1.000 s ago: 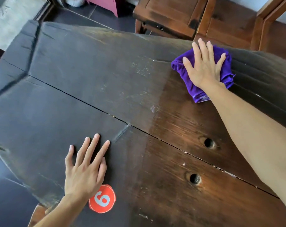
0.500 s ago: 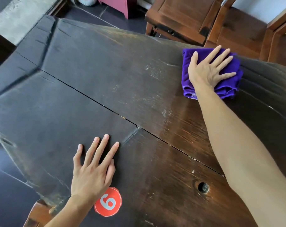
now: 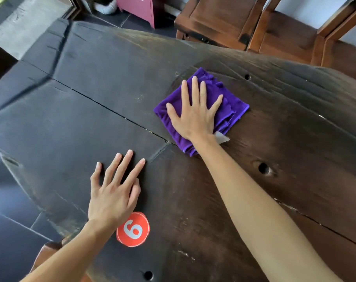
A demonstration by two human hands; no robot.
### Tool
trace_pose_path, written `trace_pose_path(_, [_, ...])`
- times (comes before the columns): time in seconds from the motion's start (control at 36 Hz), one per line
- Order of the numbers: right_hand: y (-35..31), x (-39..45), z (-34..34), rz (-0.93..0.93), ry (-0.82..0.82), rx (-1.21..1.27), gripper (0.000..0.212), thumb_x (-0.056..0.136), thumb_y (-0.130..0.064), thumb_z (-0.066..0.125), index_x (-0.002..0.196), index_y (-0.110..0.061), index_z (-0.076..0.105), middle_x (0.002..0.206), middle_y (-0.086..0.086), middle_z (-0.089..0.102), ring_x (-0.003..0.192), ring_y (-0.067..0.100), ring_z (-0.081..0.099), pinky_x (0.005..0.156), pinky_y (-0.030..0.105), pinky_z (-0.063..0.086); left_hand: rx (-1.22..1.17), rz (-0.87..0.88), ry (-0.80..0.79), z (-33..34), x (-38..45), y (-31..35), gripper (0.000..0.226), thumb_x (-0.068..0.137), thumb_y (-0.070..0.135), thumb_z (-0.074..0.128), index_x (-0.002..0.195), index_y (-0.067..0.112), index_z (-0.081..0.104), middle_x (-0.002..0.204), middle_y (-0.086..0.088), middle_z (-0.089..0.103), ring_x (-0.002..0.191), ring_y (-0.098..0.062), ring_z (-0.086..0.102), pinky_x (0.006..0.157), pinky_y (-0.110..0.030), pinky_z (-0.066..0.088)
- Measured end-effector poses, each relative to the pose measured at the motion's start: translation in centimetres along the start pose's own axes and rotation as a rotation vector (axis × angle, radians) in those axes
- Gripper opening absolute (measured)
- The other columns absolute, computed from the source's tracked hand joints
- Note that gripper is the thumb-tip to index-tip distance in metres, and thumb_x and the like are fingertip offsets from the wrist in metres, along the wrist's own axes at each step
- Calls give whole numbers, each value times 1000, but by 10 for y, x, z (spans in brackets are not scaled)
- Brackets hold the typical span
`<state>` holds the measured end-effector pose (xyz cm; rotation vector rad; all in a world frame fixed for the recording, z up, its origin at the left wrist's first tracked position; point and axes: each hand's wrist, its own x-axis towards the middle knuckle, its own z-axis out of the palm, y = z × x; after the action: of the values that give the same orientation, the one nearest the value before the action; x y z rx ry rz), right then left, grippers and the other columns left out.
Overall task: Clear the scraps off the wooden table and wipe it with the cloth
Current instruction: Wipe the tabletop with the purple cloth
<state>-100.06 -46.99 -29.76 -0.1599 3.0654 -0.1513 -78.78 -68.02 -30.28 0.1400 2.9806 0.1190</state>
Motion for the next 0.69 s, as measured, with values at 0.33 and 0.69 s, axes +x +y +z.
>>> trace_pose_path(0.33, [-26,-162,19,-86,-34,13,82,97,-70,22,162,-21,14,171,8,9,157,31,9,112,77,7,-83,-31,43,-6,-3,7,55,106,39,26,160,28,30,169,5,24,157,-20,19,125,-54,11])
trace_pose_path(0.69, [-29,-376,22,-81,-125,63,84,96,-72,31,162,-23,17,172,6,4,158,29,3,113,78,9,-132,-10,81,-5,-5,5,52,107,34,26,159,30,28,169,6,23,157,-19,15,125,-55,8])
